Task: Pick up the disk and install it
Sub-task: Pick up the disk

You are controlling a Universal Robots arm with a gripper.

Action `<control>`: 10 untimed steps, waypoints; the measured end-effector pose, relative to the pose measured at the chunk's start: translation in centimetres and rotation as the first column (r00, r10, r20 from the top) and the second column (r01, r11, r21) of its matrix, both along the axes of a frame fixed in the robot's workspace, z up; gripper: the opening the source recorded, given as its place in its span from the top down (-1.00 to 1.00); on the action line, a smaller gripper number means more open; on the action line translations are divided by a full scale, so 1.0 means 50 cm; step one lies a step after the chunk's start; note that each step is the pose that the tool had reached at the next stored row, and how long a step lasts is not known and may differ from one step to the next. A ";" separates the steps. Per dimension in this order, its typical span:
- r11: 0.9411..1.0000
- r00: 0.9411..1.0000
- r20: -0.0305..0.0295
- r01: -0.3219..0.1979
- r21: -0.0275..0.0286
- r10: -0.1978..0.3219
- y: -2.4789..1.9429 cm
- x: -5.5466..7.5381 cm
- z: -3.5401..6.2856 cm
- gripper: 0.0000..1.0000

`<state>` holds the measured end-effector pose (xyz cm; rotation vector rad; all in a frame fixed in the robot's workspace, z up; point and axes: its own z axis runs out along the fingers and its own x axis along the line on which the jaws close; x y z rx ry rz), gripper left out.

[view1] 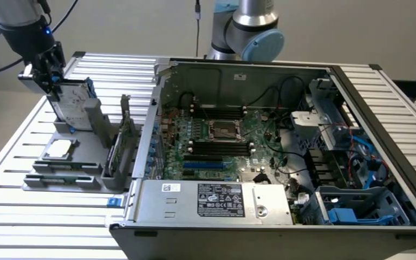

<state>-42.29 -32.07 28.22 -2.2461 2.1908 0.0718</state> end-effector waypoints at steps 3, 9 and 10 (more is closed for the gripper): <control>1.000 1.000 0.000 0.000 0.000 0.000 0.0001 0.000 -0.001 -0.07; 1.000 1.000 0.000 0.000 0.000 0.000 0.0001 0.000 -0.001 0.11; 1.000 1.000 0.000 0.000 0.000 0.000 0.0001 0.000 -0.001 0.11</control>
